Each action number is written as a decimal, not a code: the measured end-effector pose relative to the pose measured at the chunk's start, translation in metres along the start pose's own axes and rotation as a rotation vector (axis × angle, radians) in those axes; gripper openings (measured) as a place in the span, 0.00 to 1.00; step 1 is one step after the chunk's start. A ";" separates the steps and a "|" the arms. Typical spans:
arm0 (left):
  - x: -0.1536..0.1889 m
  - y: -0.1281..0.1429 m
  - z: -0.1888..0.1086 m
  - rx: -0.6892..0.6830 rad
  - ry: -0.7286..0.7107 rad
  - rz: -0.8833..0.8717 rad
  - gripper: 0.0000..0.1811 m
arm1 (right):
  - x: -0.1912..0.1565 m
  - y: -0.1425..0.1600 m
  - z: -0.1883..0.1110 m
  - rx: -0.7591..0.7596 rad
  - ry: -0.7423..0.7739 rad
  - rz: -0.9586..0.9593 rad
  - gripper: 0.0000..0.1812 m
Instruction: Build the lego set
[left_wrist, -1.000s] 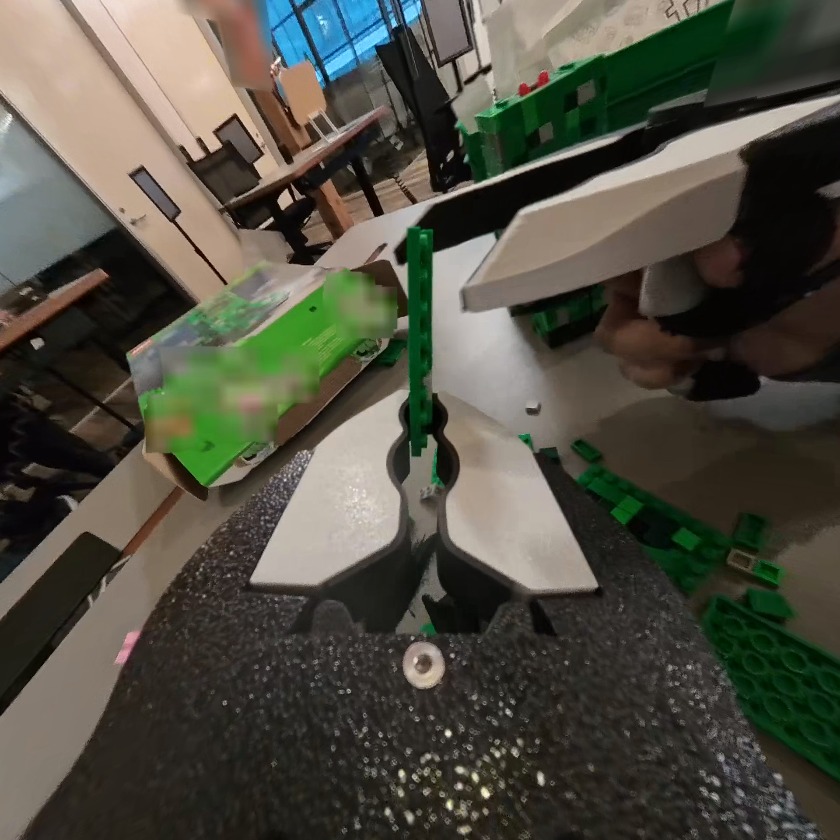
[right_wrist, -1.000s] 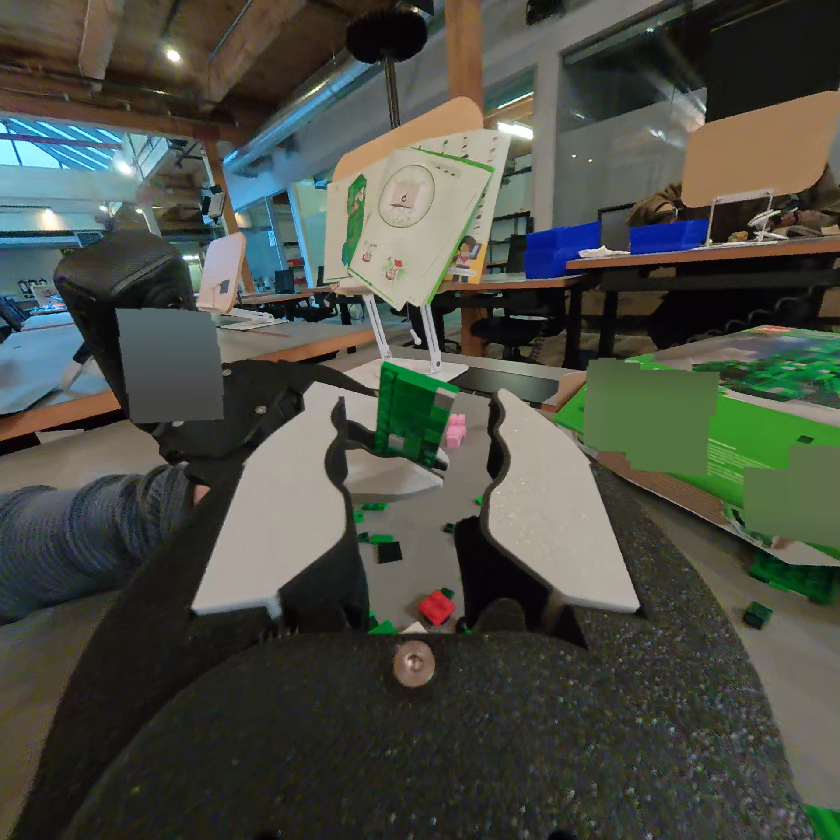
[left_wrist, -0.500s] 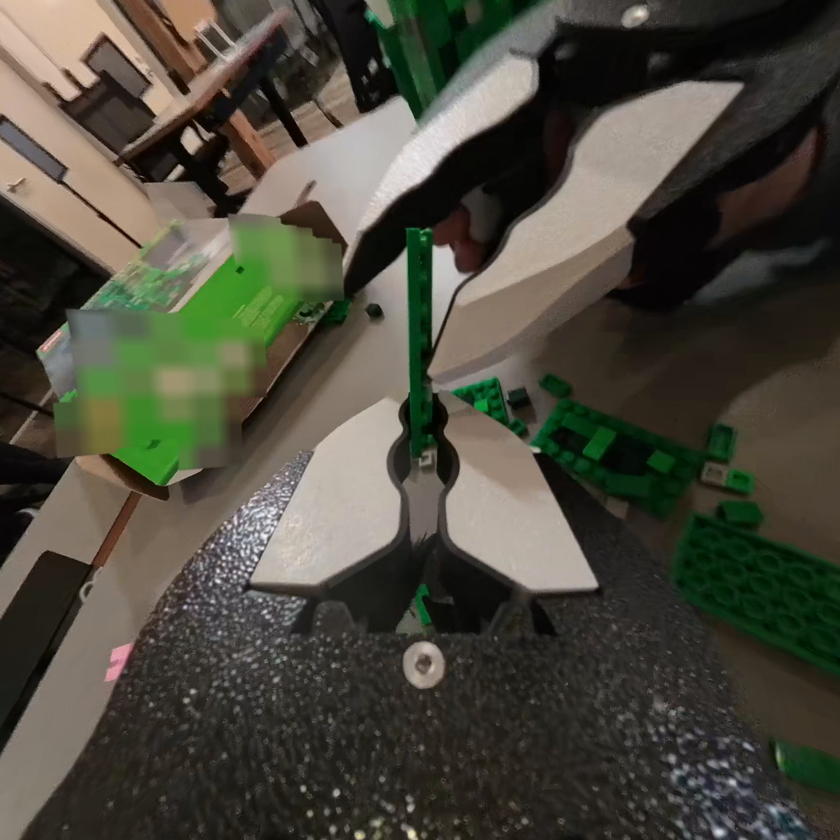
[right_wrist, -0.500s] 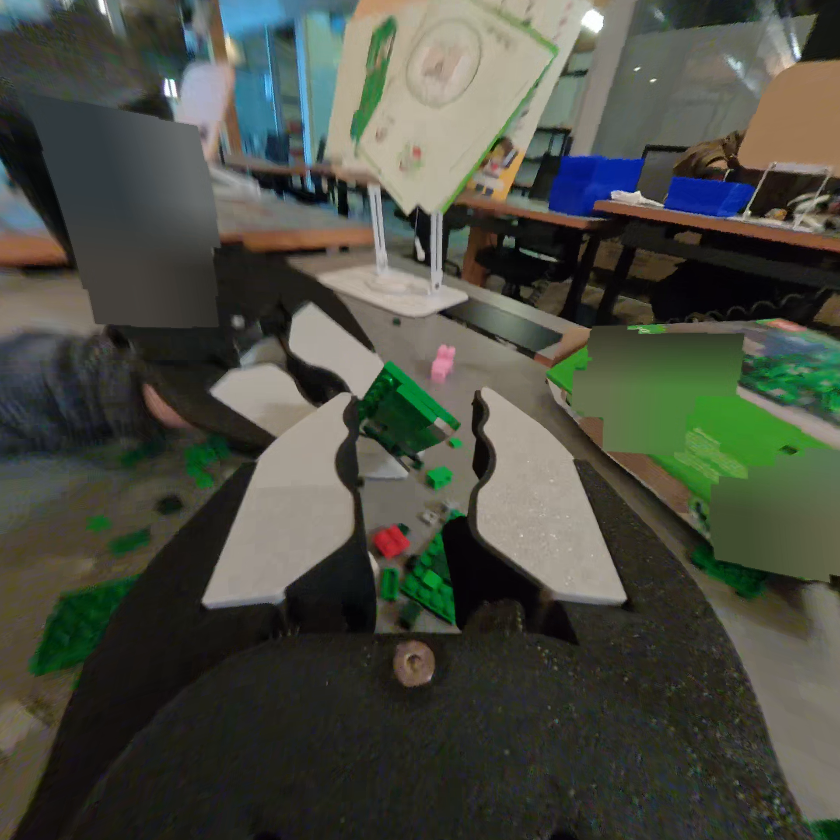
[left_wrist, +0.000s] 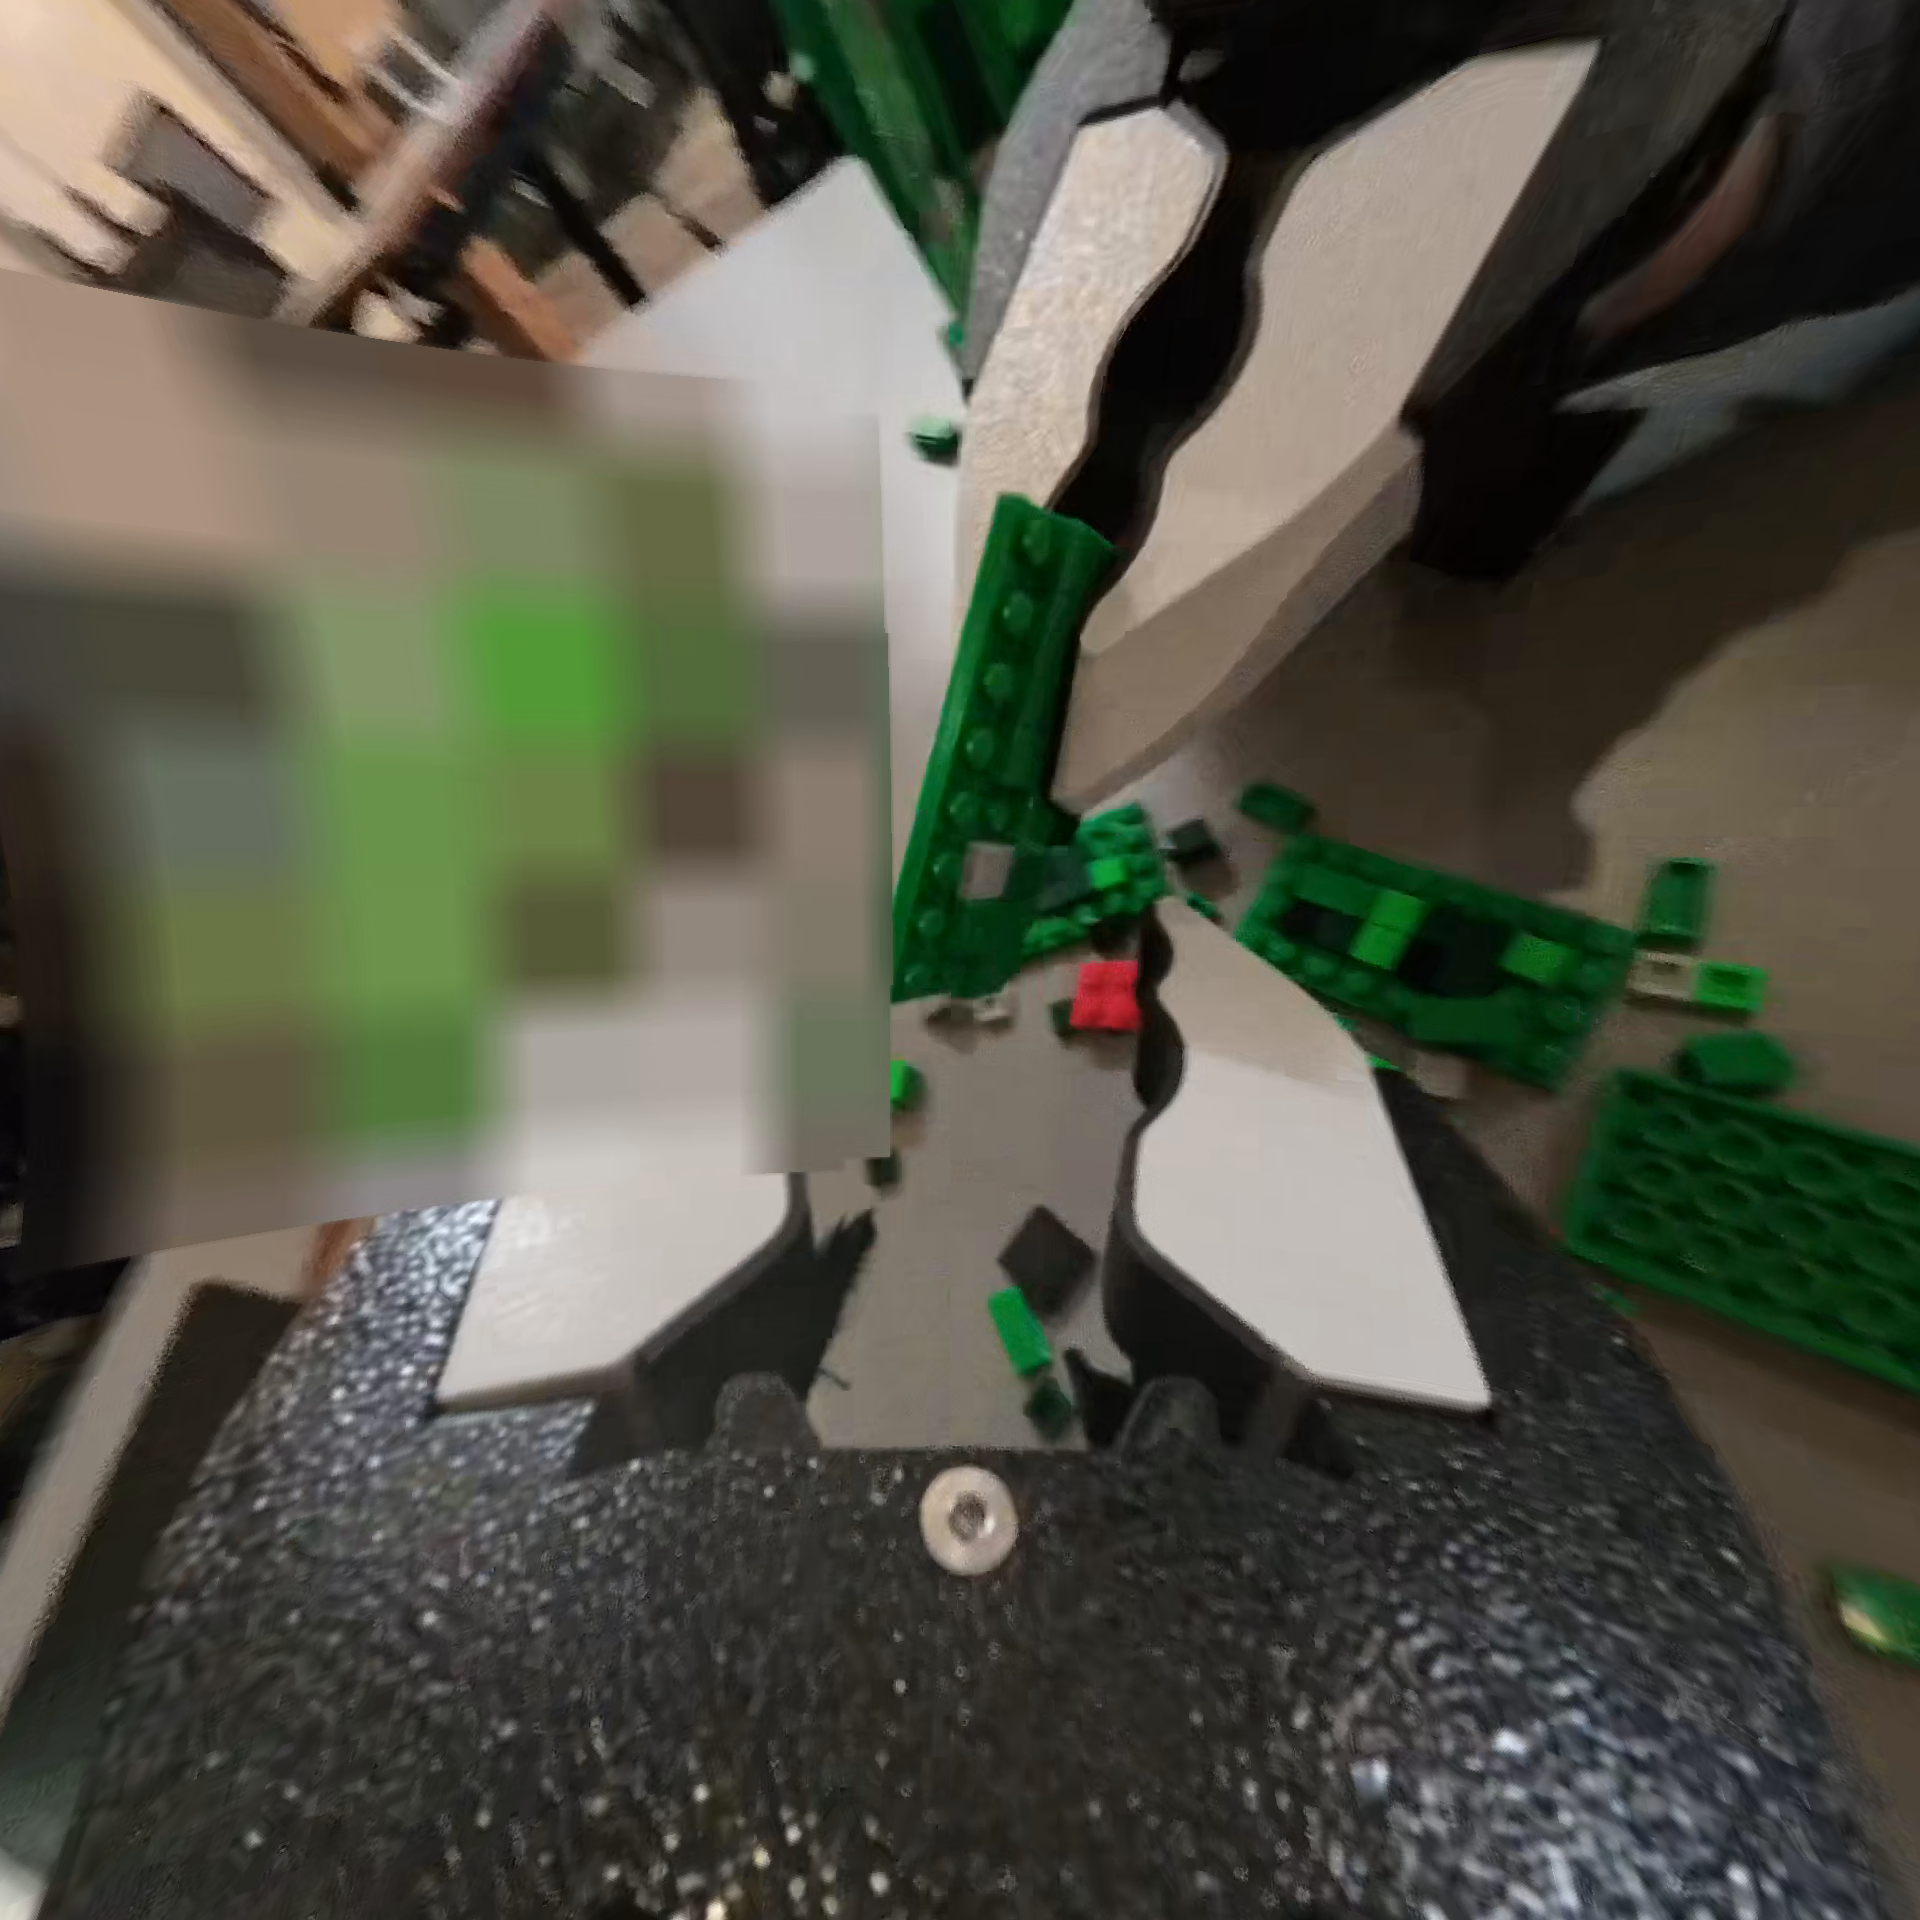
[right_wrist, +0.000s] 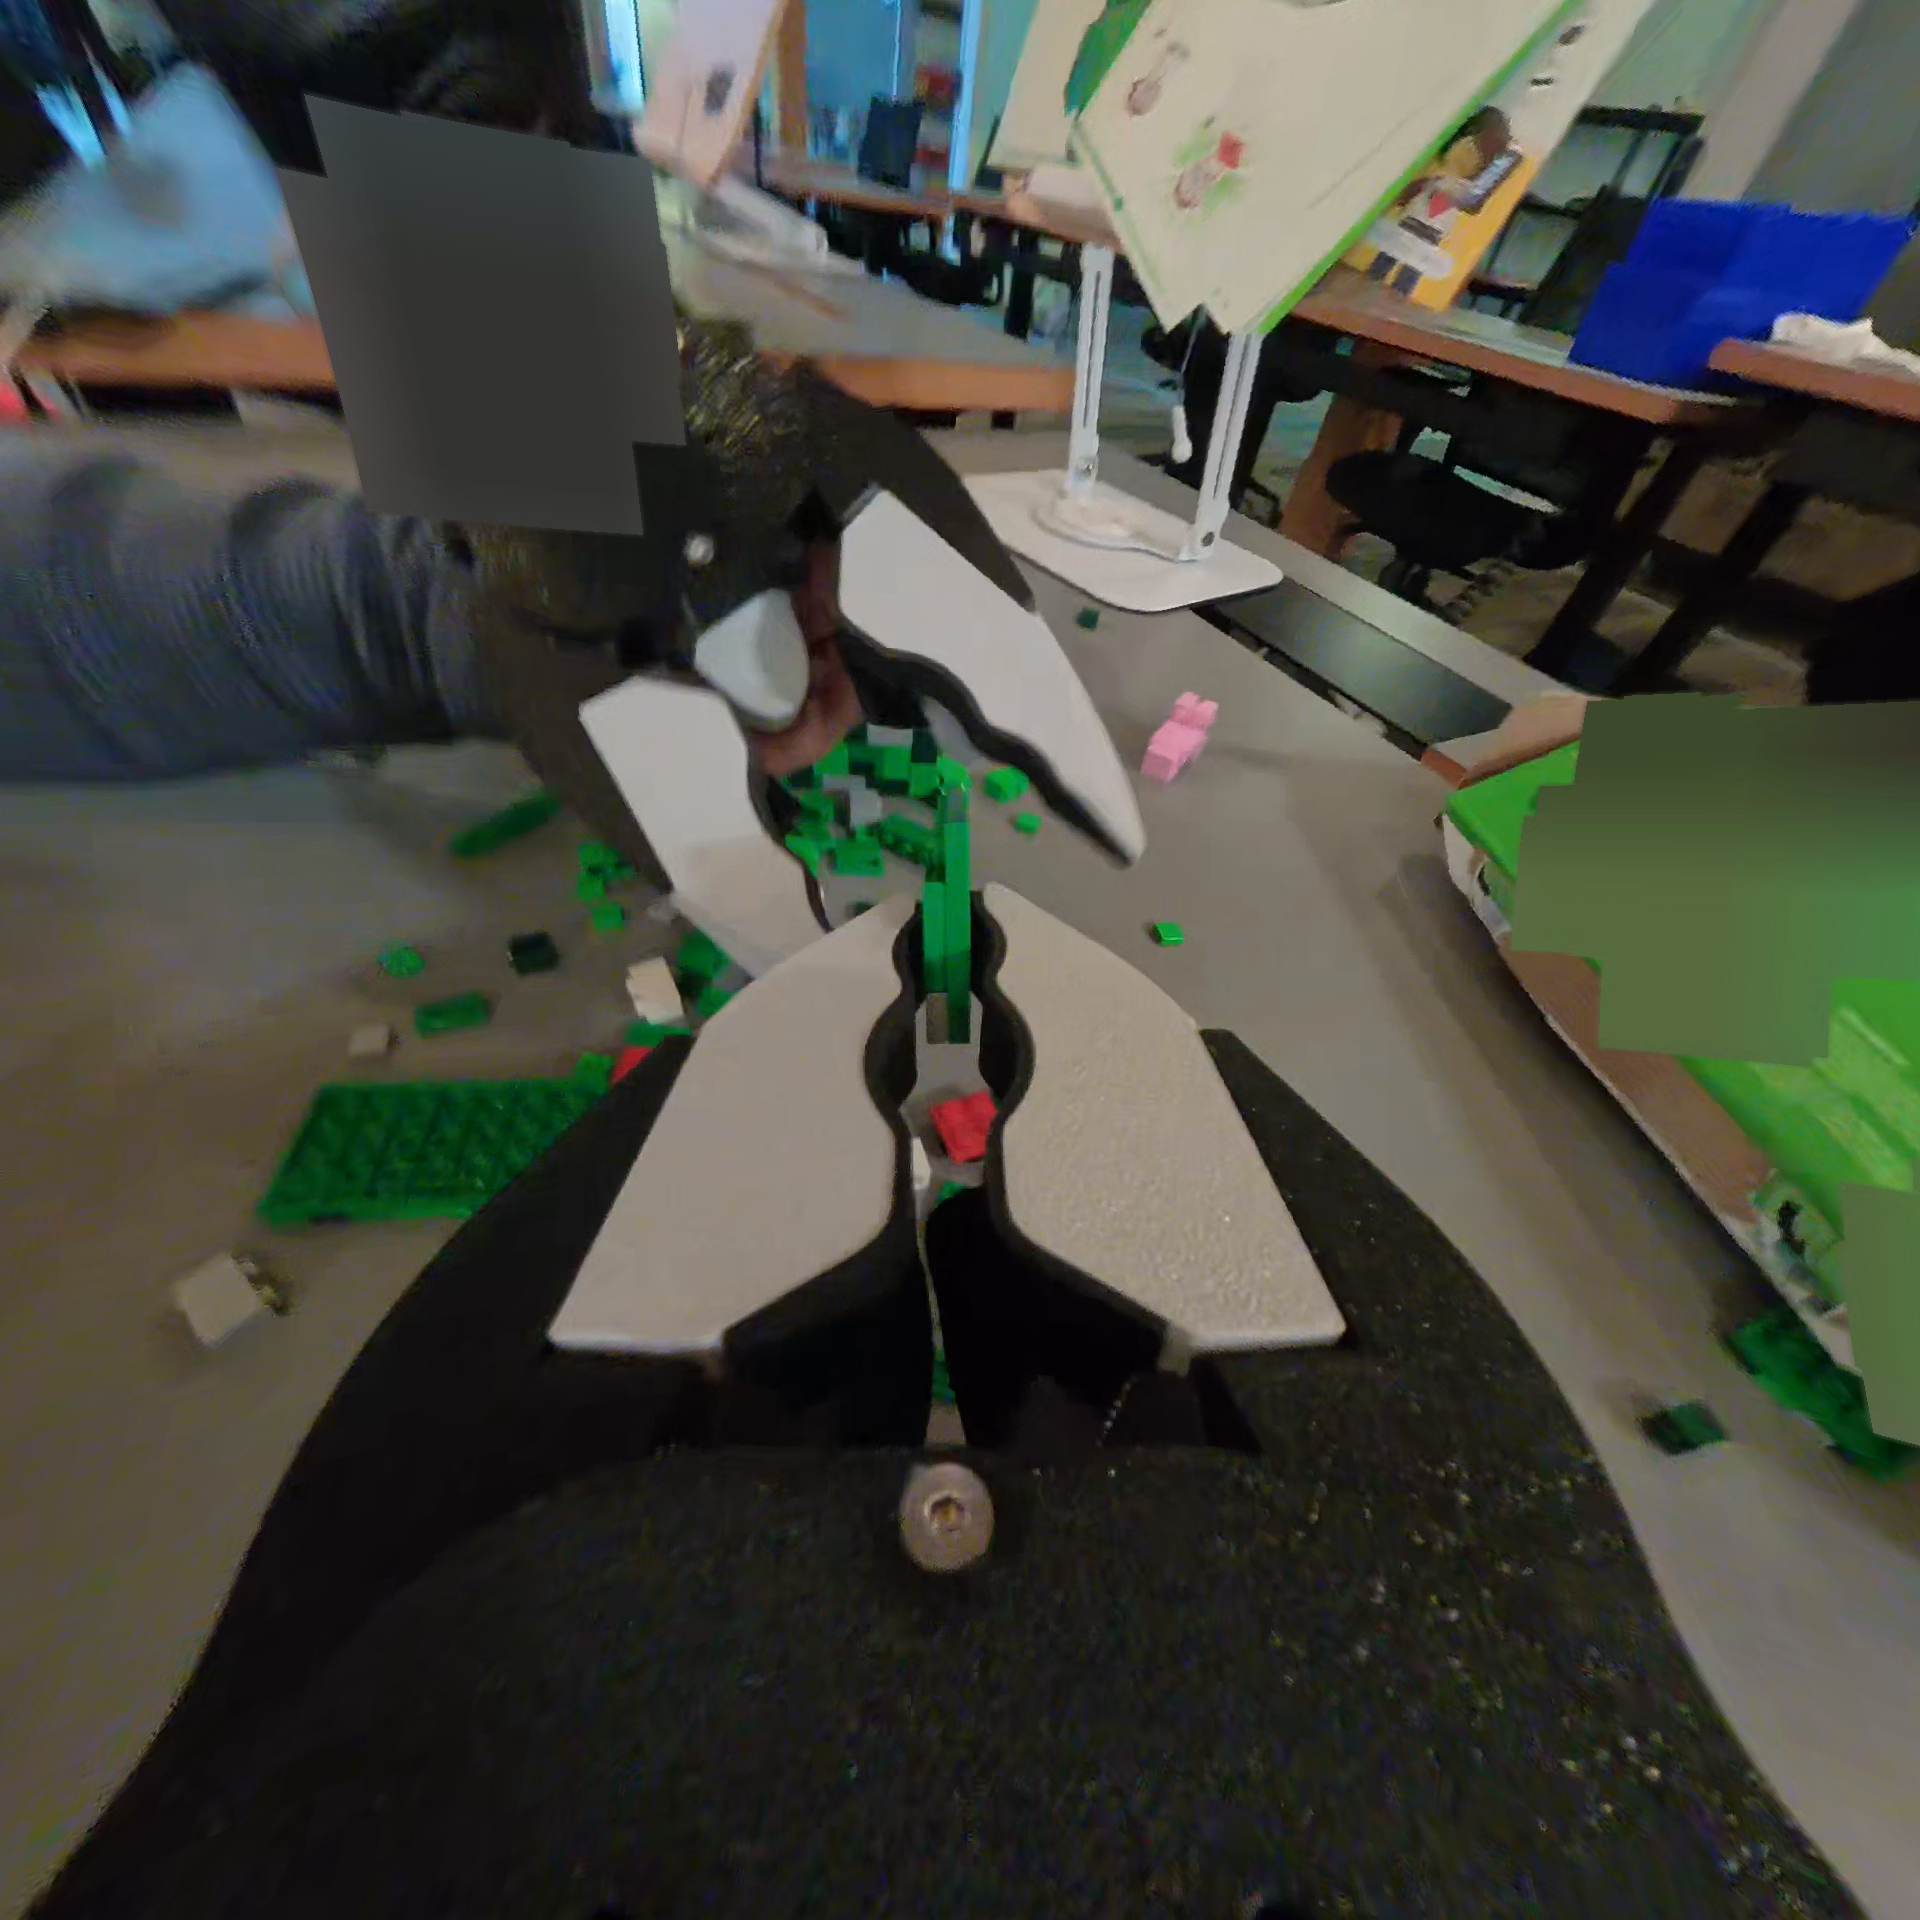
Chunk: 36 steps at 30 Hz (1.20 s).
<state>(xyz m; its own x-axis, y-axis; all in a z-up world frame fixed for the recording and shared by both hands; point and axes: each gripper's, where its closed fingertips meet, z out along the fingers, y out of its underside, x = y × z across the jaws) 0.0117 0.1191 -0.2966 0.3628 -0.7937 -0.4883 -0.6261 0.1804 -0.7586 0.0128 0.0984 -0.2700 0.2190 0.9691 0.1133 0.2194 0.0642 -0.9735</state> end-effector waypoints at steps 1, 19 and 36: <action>-0.006 -0.001 0.001 -0.002 -0.072 0.050 0.39 | 0.002 -0.002 -0.002 0.015 -0.005 0.046 0.04; -0.003 0.010 0.006 0.026 -0.061 -0.125 0.13 | 0.016 0.011 0.001 -0.048 0.115 -0.056 0.09; -0.009 0.020 0.012 -0.020 -0.131 -0.227 0.12 | 0.038 0.004 0.013 -0.022 0.490 -0.195 0.22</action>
<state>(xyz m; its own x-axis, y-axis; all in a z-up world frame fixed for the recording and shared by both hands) 0.0040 0.1364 -0.3126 0.5811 -0.7305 -0.3588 -0.5313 -0.0065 -0.8471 0.0100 0.1387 -0.2723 0.5898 0.7145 0.3762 0.3189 0.2220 -0.9214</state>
